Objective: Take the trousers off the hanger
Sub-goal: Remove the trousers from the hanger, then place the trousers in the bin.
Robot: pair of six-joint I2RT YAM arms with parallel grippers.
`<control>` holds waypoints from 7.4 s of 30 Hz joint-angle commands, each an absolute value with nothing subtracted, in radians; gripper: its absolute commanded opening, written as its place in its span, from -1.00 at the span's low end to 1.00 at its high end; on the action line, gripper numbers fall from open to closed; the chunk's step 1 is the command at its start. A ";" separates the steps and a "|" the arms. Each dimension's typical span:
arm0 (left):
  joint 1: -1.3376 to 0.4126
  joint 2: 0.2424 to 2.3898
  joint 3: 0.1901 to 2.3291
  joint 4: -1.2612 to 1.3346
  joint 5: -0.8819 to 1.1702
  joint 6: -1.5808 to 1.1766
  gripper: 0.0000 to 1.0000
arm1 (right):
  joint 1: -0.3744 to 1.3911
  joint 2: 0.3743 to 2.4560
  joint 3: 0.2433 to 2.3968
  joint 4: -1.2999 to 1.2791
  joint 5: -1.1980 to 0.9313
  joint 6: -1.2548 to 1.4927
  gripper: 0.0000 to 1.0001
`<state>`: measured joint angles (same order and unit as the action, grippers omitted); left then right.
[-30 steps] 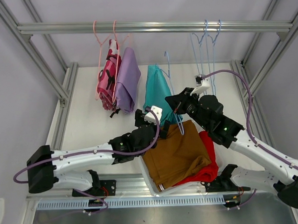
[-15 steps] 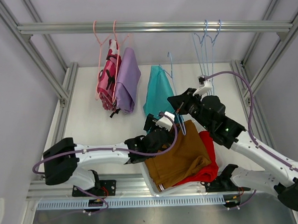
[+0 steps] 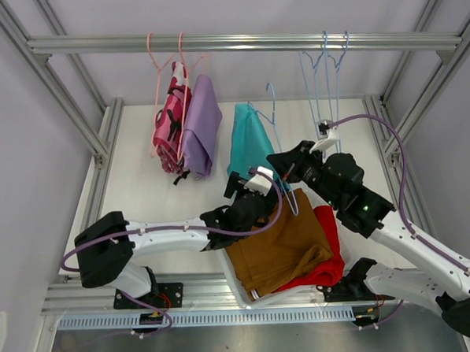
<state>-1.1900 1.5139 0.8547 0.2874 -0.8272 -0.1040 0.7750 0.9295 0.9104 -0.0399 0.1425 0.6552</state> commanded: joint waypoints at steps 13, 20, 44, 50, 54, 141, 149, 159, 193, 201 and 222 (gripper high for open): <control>-1.118 1.494 0.831 0.403 -0.821 -0.100 0.93 | 0.776 0.911 0.858 0.120 0.092 0.673 -1.00; -1.120 1.503 0.868 0.419 -0.792 -0.101 0.89 | 0.775 0.919 0.842 0.132 0.084 0.681 -1.00; -1.118 1.405 0.847 0.380 -0.733 -0.090 0.96 | 0.775 0.976 0.836 0.163 0.071 0.664 -1.00; -1.120 1.413 0.841 0.379 -0.730 -0.127 0.96 | 0.776 0.986 0.833 0.175 0.058 0.672 -1.00; -1.120 1.442 0.853 0.408 -0.747 -0.118 0.97 | 0.778 1.003 0.827 0.196 0.049 0.684 -1.00; -1.223 0.626 1.180 -0.083 -0.557 0.064 -0.99 | 0.759 0.911 0.561 0.166 0.302 0.756 -1.00; -1.221 0.587 1.132 -0.101 -0.500 0.040 -0.99 | 0.755 0.917 0.546 0.167 0.314 0.750 -1.00; -1.223 0.560 1.100 -0.098 -0.419 0.018 -0.99 | 0.736 0.928 0.528 0.181 0.299 0.749 -1.00; -1.457 1.063 1.058 -0.089 -0.219 -0.100 -0.99 | 0.741 0.759 0.911 -0.193 0.347 0.519 -1.00; -1.567 1.213 1.078 -0.127 -0.285 -0.063 0.31 | 0.730 0.756 0.933 -0.224 0.354 0.500 -1.00; -1.494 1.244 1.106 -0.104 -0.624 -0.161 0.99 | 0.689 0.779 1.077 -0.298 0.291 0.431 -1.00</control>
<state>-1.5372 1.2118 1.0443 -0.0956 -0.5640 -0.0860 0.6933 0.7929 1.0435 -0.3073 0.3073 0.4503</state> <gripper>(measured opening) 0.994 0.020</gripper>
